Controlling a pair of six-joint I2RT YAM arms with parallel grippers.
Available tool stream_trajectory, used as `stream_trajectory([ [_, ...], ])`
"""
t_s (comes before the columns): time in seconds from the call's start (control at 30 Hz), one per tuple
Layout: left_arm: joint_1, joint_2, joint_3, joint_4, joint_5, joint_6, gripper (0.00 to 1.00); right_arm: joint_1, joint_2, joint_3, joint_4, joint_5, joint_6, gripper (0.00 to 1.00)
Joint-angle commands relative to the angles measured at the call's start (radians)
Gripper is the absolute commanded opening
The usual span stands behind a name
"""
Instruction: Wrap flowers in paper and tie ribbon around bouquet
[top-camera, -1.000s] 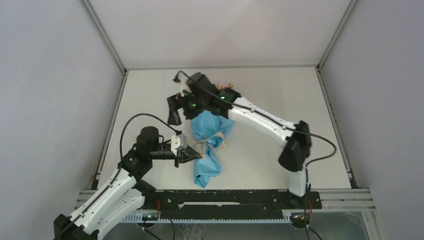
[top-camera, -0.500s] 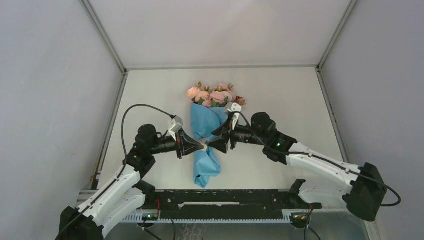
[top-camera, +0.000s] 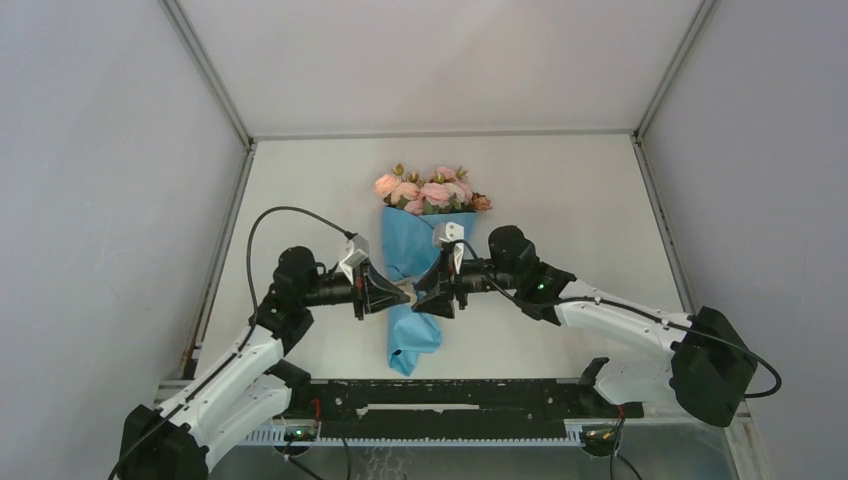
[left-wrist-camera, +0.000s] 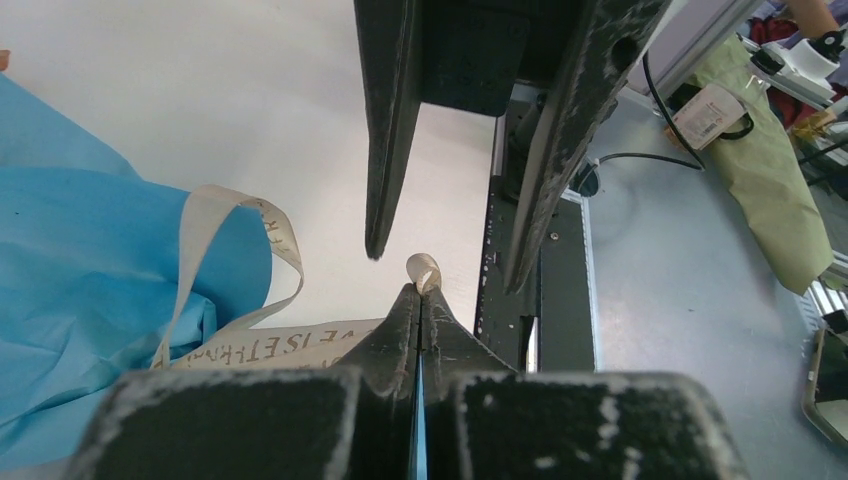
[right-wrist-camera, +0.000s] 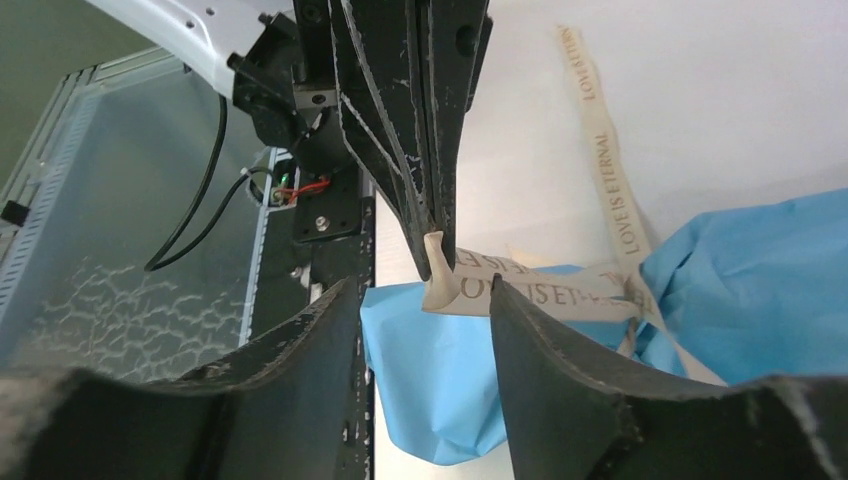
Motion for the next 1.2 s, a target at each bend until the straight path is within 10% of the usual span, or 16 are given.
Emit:
stream_trajectory([
  [0.0, 0.006, 0.013, 0.042, 0.020, 0.054, 0.041, 0.00, 0.001, 0.035, 0.052, 0.037, -0.067, -0.017, 0.57],
  [0.3, 0.006, 0.014, 0.045, 0.020, 0.057, 0.037, 0.00, 0.015, 0.063, 0.069, 0.055, -0.069, 0.003, 0.01],
  [0.53, 0.006, 0.013, 0.052, -0.013, 0.049, 0.056, 0.00, 0.019, 0.048, 0.069, 0.020, -0.025, 0.005, 0.00],
  [0.6, 0.006, 0.010, 0.069, -0.066, 0.009, 0.091, 0.16, 0.014, 0.040, 0.068, 0.006, 0.013, 0.011, 0.00],
  [0.7, 0.050, 0.005, 0.169, -0.304, -0.082, 0.261, 0.77, 0.002, 0.040, 0.068, -0.015, 0.073, 0.031, 0.00],
  [0.77, 0.119, 0.024, 0.262, -0.522, -0.119, 0.415, 0.90, 0.002, 0.048, 0.068, -0.019, 0.101, 0.037, 0.00],
  [1.0, 0.241, 0.296, 0.621, -1.297, -0.599, 1.201, 1.00, -0.001, 0.066, 0.069, 0.011, 0.118, 0.043, 0.00],
  [1.17, 0.412, 0.753, 0.844, -1.575, -0.820, 1.311, 0.77, 0.000, 0.059, 0.069, -0.007, 0.112, 0.026, 0.00],
])
